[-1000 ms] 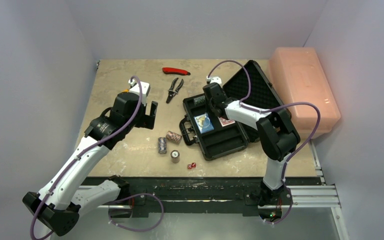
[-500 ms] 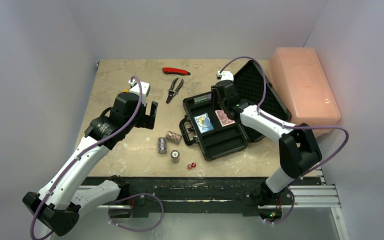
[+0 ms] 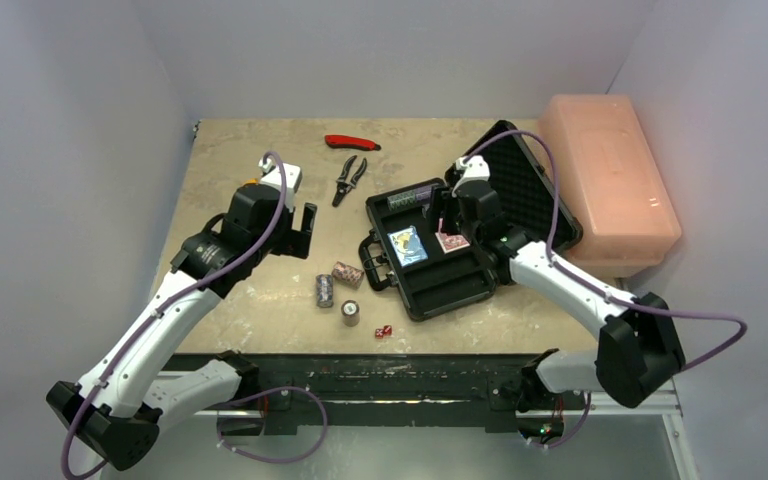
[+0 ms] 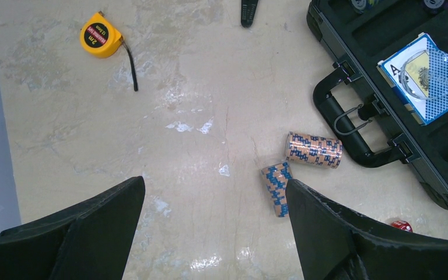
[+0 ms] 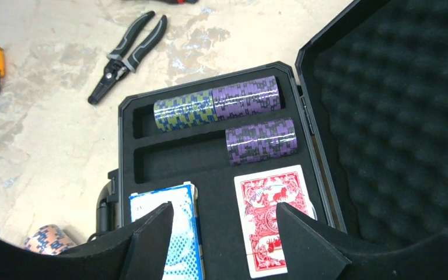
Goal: Pack up texas hold em set
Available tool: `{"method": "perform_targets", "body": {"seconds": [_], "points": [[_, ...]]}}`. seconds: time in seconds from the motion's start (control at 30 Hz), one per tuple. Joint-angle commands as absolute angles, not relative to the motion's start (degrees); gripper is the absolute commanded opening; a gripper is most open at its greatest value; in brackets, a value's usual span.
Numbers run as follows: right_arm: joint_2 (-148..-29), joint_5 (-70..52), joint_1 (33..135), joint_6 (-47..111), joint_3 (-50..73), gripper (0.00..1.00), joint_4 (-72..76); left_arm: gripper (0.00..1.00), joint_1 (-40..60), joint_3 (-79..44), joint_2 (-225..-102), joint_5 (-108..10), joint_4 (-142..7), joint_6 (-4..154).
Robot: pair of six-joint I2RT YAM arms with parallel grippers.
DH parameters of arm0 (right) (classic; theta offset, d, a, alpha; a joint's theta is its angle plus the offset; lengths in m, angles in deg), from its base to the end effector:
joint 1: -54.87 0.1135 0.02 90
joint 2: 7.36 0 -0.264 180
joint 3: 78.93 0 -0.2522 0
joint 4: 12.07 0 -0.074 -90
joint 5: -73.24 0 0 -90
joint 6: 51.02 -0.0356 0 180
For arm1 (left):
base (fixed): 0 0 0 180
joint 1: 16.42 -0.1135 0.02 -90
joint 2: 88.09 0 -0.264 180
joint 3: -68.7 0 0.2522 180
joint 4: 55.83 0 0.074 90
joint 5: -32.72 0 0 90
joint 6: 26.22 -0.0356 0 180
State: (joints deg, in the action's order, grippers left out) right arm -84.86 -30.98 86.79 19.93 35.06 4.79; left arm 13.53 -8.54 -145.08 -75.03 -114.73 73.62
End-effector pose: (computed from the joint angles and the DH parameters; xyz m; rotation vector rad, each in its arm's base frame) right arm 0.2639 0.1541 0.2695 -0.0784 2.0608 0.2965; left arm 0.1762 -0.0890 0.3548 0.2217 2.1969 -0.0369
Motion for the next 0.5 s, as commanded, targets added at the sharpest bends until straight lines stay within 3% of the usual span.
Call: {"method": "perform_targets", "body": {"seconds": [0.0,0.47], "points": [[-78.75,-33.36,86.95,19.98,37.72,0.70,2.22,0.90,13.09,-9.74,-145.48,-74.61,-113.83,72.83],[-66.54,-37.82,86.94,14.95,44.33,0.82,-0.02,0.90,13.07,-9.83,-147.05,-74.94,-114.07,72.68]]}}
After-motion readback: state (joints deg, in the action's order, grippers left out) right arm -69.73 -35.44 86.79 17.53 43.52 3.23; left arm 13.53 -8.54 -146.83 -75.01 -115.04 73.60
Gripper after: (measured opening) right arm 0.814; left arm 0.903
